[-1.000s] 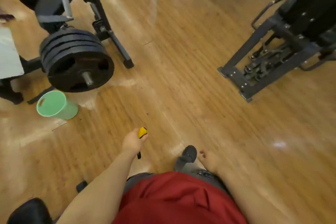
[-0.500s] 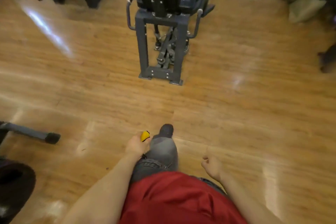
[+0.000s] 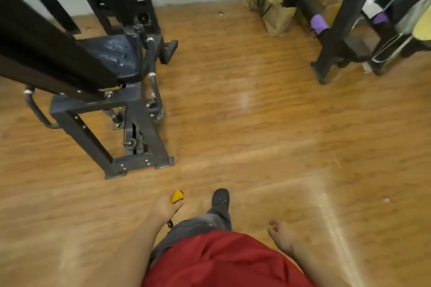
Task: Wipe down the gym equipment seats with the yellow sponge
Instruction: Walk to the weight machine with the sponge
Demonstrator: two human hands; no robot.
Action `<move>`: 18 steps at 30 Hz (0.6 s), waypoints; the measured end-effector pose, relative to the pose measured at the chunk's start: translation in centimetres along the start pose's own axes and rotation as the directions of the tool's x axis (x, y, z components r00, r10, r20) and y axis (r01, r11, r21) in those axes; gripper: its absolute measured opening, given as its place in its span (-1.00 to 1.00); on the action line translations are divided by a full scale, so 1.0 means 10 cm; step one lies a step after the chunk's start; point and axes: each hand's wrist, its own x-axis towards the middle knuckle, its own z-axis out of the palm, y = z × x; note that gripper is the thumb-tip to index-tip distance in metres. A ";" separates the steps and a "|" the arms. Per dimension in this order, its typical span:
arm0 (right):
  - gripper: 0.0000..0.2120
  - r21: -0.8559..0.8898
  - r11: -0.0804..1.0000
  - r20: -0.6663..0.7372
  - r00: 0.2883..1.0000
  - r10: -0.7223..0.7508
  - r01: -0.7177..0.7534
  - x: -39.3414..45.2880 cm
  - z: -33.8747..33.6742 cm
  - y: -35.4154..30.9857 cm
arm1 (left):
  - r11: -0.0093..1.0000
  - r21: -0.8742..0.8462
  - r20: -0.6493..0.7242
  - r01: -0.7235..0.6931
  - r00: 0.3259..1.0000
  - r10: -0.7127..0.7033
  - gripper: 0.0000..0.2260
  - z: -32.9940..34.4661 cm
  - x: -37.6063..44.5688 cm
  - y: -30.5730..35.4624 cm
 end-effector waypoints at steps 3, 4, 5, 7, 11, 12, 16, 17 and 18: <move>-0.64 0.006 1.000 -0.057 0.998 0.021 -0.021 0.31 -0.67 -0.27 | 0.999 0.051 0.017 -0.010 1.000 0.009 -0.64 -0.30 0.47 0.51; -0.64 0.002 1.000 -0.075 0.997 0.015 -0.015 0.41 -0.89 -0.40 | 0.998 0.063 0.027 -0.012 1.000 0.011 -0.61 -0.38 0.63 0.68; -0.64 0.005 1.000 -0.090 0.996 0.011 -0.011 0.52 -1.10 -0.52 | 0.997 0.069 0.039 -0.018 0.999 0.016 -0.60 -0.46 0.77 0.83; -0.66 0.024 1.000 -0.126 0.992 0.012 -0.009 0.72 -1.50 -0.77 | 0.996 0.084 0.042 -0.038 0.999 0.035 -0.61 -0.62 0.99 1.15; -0.84 0.074 0.997 -0.166 0.986 -0.022 0.035 1.29 -2.20 -1.24 | 0.997 0.079 -0.004 -0.005 1.000 0.005 -0.58 -0.95 1.41 1.67; -0.88 0.063 0.996 -0.159 0.986 -0.051 0.062 1.48 -2.36 -1.36 | 0.998 0.057 -0.027 0.019 0.999 -0.018 -0.57 -1.03 1.52 1.80; -0.82 -0.088 0.983 -0.055 0.985 -0.164 0.159 2.31 -3.17 -1.98 | 0.990 -0.081 -0.131 0.118 0.983 -0.128 -0.54 -1.26 2.12 2.24; -0.75 -0.116 0.975 -0.035 0.980 -0.193 0.188 2.51 -3.41 -2.16 | 0.981 -0.120 -0.145 0.155 0.974 -0.172 -0.56 -1.32 2.28 2.37; -0.72 -0.123 0.968 -0.019 0.974 -0.225 0.221 2.72 -3.65 -2.33 | 0.967 -0.161 -0.148 0.198 0.964 -0.222 -0.58 -1.38 2.42 2.52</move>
